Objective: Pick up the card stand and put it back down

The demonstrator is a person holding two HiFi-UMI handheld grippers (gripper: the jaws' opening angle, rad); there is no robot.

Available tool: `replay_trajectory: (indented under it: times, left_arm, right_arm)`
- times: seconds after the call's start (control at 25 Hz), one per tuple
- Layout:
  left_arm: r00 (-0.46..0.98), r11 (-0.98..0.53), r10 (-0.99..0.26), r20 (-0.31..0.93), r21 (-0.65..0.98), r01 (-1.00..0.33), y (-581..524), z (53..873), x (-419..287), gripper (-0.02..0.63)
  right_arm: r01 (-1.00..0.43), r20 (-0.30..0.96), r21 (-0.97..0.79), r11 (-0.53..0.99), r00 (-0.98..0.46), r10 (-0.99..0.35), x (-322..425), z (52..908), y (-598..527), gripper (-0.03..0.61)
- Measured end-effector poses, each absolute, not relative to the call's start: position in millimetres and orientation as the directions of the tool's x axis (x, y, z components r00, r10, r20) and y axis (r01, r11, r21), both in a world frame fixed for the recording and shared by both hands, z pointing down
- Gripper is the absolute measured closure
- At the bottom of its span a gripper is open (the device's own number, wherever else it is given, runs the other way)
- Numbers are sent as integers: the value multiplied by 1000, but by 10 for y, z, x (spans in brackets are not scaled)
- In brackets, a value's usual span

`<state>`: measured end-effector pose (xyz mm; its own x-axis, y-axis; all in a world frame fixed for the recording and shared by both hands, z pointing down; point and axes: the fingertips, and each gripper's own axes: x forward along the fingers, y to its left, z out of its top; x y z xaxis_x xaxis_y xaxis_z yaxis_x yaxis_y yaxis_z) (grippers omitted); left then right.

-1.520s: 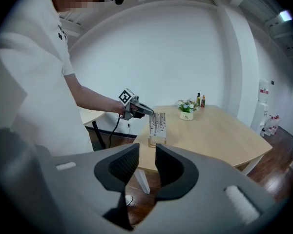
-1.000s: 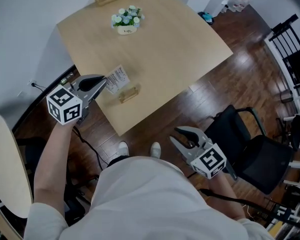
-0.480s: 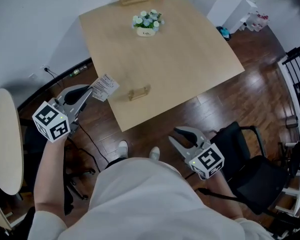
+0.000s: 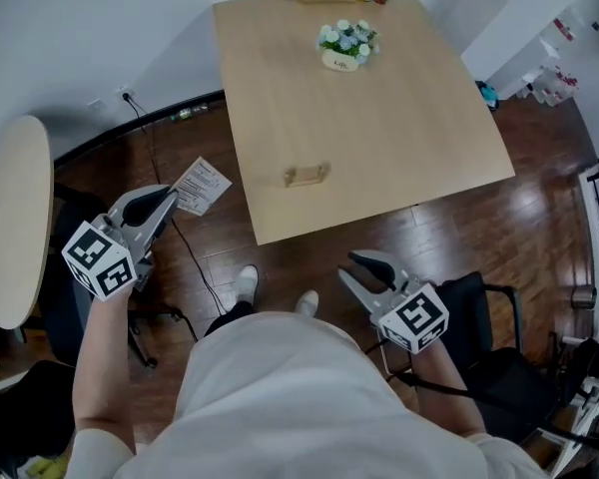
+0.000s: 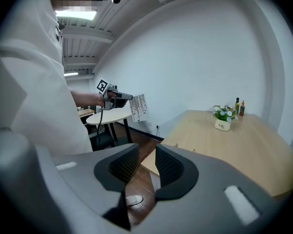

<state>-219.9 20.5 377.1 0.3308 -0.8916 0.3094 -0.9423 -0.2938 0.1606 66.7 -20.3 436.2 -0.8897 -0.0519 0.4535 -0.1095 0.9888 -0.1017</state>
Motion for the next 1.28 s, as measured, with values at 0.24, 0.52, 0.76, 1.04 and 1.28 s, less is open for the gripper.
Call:
replay_trajectory:
  times: [0.24,0.52,0.76,1.04,1.28]
  left_arm:
    - [260,-213,-912,317,176,-961,495,3816,-2268,597]
    - [233,-186,-923,307,174,-967,646,3832,-2295,597]
    - [256,-208,-921,293,185,-961,674,3810,-2324,597]
    - [299,-250,-915,272,200,-947,466,3763,-2282,597]
    - [393,-351,-875,283,188,-917,138,3773,-2160,597]
  right_arm:
    - [-40,452,-109,993,-892,14,496,4387,-142,469]
    - [-6,452,-94,996,-891,38,387,4371,-98,469]
    - [-14,451,-80,997,-892,24,364,4334,-95,469]
    - [-66,458,-84,994,-889,-20,501,4346,-75,469]
    - [-152,453,-83,985,-886,-99,650,4327,-108,469]
